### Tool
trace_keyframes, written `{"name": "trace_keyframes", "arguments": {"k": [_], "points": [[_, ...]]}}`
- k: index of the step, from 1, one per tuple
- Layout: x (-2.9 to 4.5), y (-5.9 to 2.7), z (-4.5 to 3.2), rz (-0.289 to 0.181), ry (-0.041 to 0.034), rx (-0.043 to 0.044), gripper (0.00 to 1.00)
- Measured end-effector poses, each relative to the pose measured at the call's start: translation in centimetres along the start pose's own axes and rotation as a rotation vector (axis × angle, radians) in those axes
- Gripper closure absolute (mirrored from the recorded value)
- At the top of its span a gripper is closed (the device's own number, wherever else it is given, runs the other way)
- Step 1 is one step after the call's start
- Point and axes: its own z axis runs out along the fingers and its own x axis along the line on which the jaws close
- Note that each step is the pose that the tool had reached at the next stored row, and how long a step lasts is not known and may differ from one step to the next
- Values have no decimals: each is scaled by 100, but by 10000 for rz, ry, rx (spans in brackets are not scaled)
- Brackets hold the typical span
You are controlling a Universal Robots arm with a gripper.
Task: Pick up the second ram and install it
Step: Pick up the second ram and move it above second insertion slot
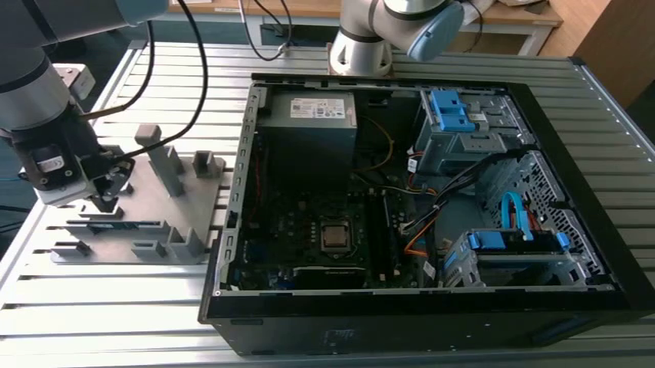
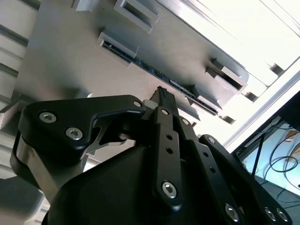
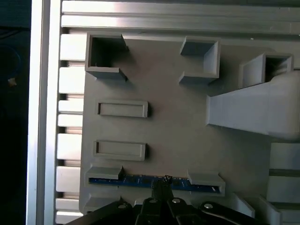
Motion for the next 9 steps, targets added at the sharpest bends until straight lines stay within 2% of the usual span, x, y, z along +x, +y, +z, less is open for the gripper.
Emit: {"name": "trace_keyframes", "arguments": {"k": [9], "points": [[0,0,0,-888,-8,19,90]]}}
